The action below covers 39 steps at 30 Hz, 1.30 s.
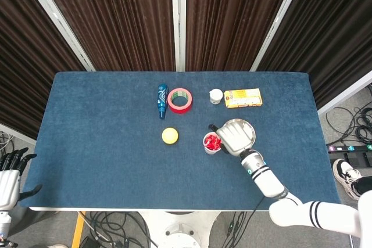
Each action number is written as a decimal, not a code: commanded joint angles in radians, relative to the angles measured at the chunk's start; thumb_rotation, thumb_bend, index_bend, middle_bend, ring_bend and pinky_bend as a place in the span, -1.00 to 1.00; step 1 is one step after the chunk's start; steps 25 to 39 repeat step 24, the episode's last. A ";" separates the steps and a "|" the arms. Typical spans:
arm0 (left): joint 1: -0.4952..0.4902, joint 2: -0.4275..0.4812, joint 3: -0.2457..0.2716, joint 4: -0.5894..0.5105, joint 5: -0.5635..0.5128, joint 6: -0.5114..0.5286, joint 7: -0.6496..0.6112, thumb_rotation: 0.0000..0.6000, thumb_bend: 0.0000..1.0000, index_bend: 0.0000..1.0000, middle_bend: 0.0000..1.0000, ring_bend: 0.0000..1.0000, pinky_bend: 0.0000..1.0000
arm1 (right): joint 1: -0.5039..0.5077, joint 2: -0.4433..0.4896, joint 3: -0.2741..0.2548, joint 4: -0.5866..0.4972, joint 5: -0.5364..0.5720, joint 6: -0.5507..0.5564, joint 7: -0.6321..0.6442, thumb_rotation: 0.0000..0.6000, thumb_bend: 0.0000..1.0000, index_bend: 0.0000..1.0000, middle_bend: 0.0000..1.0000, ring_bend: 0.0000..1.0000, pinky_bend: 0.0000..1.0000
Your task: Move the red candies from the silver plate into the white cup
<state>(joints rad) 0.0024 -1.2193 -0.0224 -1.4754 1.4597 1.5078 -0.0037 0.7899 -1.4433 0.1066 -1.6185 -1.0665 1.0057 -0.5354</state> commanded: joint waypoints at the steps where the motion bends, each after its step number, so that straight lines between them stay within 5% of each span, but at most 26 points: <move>1: -0.003 0.001 -0.002 0.000 0.002 -0.001 -0.001 1.00 -1.00 -0.42 -0.56 -0.75 -0.75 | -0.077 0.056 0.007 -0.039 -0.064 0.112 0.094 1.00 -0.51 -0.71 0.95 0.93 1.00; 5: -0.007 0.003 -0.005 -0.001 0.005 -0.001 -0.004 1.00 -1.00 -0.42 -0.56 -0.75 -0.75 | -0.200 0.146 -0.033 -0.056 -0.155 0.263 0.195 1.00 -0.51 -0.73 0.21 0.21 0.86; 7: -0.011 0.003 -0.007 -0.004 0.009 -0.001 -0.001 1.00 -1.00 -0.42 -0.56 -0.75 -0.75 | -0.268 0.197 -0.069 -0.071 -0.196 0.326 0.247 1.00 -0.50 -0.74 -0.19 -0.24 0.40; 9: -0.014 0.002 -0.009 -0.010 0.010 -0.001 0.005 1.00 -1.00 -0.42 -0.56 -0.75 -0.75 | -0.326 0.237 -0.102 -0.085 -0.231 0.378 0.287 1.00 -0.50 -0.80 -0.56 -0.74 -0.29; 11: -0.016 0.004 -0.010 -0.019 0.012 0.000 0.012 1.00 -1.00 -0.42 -0.56 -0.75 -0.75 | -0.394 0.271 -0.140 -0.096 -0.272 0.443 0.326 1.00 -0.50 -0.87 -0.79 -0.97 -0.67; 15: -0.019 0.011 -0.010 -0.038 0.021 0.005 0.027 1.00 -1.00 -0.42 -0.56 -0.75 -0.75 | -0.510 0.297 -0.204 -0.087 -0.356 0.557 0.397 1.00 -0.50 -0.99 -0.99 -1.00 -0.96; 20: -0.016 0.014 -0.014 -0.061 0.033 0.029 0.053 1.00 -1.00 -0.42 -0.56 -0.75 -0.75 | -0.618 0.302 -0.261 -0.054 -0.433 0.640 0.453 1.00 -0.50 -1.00 -1.00 -1.00 -1.00; 39: -0.011 0.008 -0.015 -0.065 0.039 0.048 0.068 1.00 -1.00 -0.42 -0.56 -0.75 -0.75 | -0.649 0.308 -0.261 -0.039 -0.451 0.645 0.479 1.00 -0.50 -1.00 -1.00 -1.00 -1.00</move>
